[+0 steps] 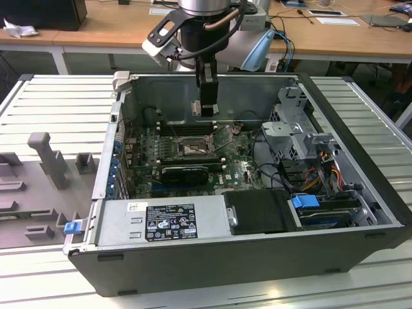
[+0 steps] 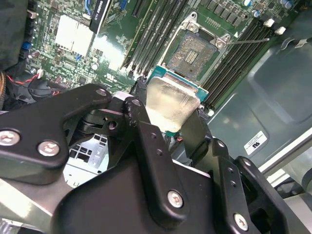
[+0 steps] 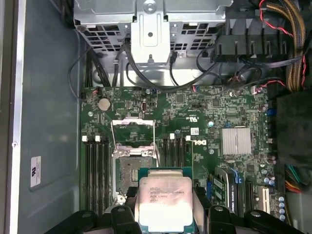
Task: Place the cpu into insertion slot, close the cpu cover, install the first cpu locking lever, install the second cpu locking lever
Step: 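Place the cpu into insertion slot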
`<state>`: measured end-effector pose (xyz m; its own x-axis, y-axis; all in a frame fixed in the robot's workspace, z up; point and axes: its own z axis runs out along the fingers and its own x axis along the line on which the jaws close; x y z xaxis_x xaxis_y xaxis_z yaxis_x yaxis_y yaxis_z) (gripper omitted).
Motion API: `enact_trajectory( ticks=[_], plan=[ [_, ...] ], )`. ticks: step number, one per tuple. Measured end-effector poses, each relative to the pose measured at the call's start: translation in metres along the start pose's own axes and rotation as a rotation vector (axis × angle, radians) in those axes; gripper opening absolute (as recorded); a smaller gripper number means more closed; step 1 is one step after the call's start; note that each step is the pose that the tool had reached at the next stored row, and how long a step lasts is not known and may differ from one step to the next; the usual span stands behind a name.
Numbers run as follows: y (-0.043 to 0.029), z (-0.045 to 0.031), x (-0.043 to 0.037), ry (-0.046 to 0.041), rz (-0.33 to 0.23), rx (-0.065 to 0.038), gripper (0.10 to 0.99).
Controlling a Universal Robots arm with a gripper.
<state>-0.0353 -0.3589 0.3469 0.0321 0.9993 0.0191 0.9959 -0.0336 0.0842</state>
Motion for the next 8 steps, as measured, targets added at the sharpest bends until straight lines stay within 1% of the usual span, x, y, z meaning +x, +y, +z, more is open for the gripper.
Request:
enact_trajectory(
  ticks=[8],
  plan=[
    [0.0, 0.0, 0.0, -0.0043, 0.051, -0.001, 0.525]
  ],
)
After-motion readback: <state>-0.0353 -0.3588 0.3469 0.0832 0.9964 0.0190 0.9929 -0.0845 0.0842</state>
